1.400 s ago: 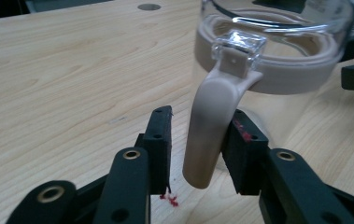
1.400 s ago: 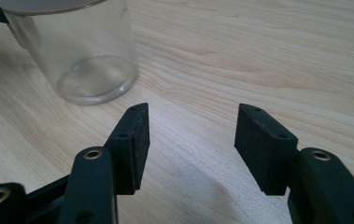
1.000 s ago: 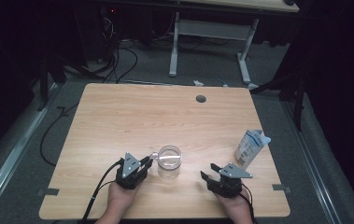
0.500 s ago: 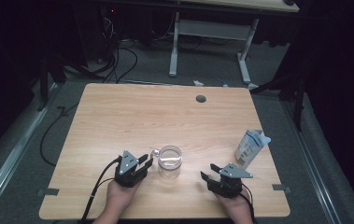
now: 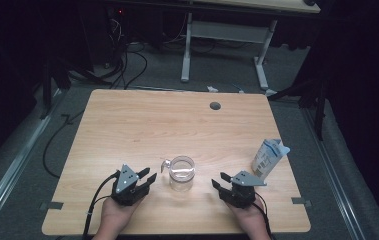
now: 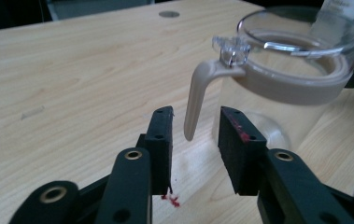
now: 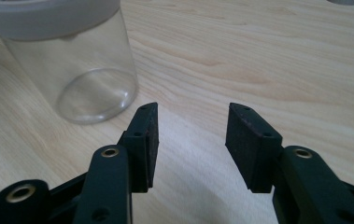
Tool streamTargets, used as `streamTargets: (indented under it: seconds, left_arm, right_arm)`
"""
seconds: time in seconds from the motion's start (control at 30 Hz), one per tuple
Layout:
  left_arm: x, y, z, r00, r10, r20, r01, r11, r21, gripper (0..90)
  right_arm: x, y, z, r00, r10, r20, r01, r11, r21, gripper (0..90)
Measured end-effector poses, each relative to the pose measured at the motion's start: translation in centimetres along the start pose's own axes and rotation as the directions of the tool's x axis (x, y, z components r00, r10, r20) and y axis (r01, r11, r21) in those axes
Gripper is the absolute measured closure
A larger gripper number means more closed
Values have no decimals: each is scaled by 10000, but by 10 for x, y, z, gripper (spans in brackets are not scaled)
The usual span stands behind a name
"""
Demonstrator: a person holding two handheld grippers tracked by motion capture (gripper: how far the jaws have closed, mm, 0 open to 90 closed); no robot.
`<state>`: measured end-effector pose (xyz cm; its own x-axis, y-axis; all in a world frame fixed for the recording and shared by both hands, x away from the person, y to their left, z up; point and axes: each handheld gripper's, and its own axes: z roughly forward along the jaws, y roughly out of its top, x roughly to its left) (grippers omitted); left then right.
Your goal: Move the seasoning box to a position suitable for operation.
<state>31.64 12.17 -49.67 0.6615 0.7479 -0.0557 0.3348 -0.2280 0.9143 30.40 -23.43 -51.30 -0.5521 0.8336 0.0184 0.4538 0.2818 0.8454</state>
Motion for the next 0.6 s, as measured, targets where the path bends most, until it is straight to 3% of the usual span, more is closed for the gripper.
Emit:
streamTargets:
  seconds: [0.03,0.07,0.13,0.27,0.33,0.47,0.5,0.6]
  left_arm:
    - [4,2,0,9970,-406,660,403,9992,49,697]
    - [4,3,0,9958,-528,751,526,9986,53,693]
    - [4,4,0,9964,-552,649,546,9984,112,629]
    - [4,9,3,9973,-525,507,519,9986,128,652]
    - [0,13,2,9991,-212,354,212,9998,-17,660]
    - [-4,19,0,9993,-131,362,138,9998,-174,712]
    - [-6,23,0,9989,-247,392,254,9995,-166,775]
    - [-9,30,3,9984,-481,309,487,9986,-205,796]
  right_arm:
    - [2,10,3,9995,-145,291,144,9999,58,631]
    - [3,15,5,9993,-124,362,123,9999,33,641]
    - [3,24,8,9994,-50,346,55,9999,-162,638]
    - [7,36,22,9997,-159,211,164,9996,-245,638]
    - [8,39,27,9999,-143,-71,141,9996,-252,643]
    - [10,35,29,9990,-189,-399,169,9986,-499,703]
    - [15,31,30,9978,-487,-443,473,9984,-318,704]
    - [19,26,28,9969,-479,-621,460,9984,-316,708]
